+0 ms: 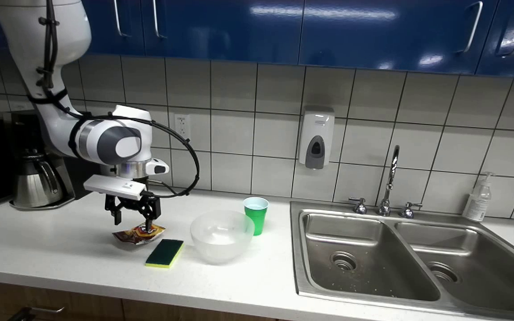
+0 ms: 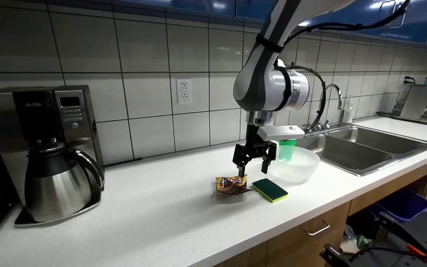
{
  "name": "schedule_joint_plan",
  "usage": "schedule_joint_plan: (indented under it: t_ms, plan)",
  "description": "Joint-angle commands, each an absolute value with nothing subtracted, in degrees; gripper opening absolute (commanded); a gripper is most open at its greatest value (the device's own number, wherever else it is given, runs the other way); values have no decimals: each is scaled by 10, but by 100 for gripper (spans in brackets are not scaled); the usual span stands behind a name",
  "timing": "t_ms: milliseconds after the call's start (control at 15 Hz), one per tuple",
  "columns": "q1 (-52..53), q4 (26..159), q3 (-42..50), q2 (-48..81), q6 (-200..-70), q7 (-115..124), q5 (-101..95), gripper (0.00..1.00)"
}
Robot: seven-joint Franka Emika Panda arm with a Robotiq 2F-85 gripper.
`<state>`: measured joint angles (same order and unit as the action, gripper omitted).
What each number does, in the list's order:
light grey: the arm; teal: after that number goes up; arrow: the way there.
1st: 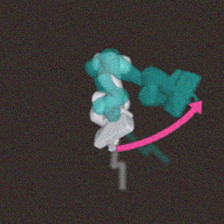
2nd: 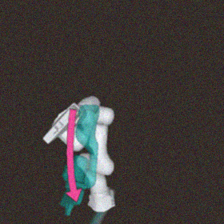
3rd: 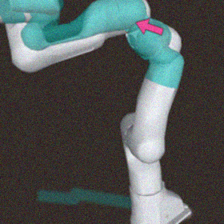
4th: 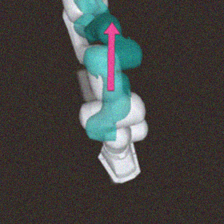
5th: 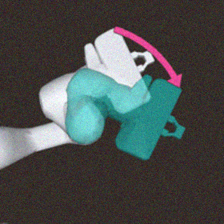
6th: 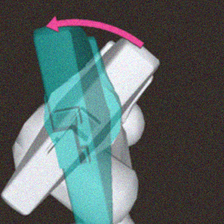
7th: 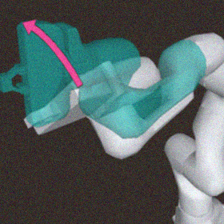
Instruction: Put the yellow packet in the bowl
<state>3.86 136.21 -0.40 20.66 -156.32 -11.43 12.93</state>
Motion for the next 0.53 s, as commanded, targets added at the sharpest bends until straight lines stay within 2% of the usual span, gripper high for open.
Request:
schedule_joint_plan:
  t_ms: [0,467]
  plan:
    - [21,1334,-26,241,-1592,-83,115,100]
    - [25,1297,-33,295,-1615,-54,107,100]
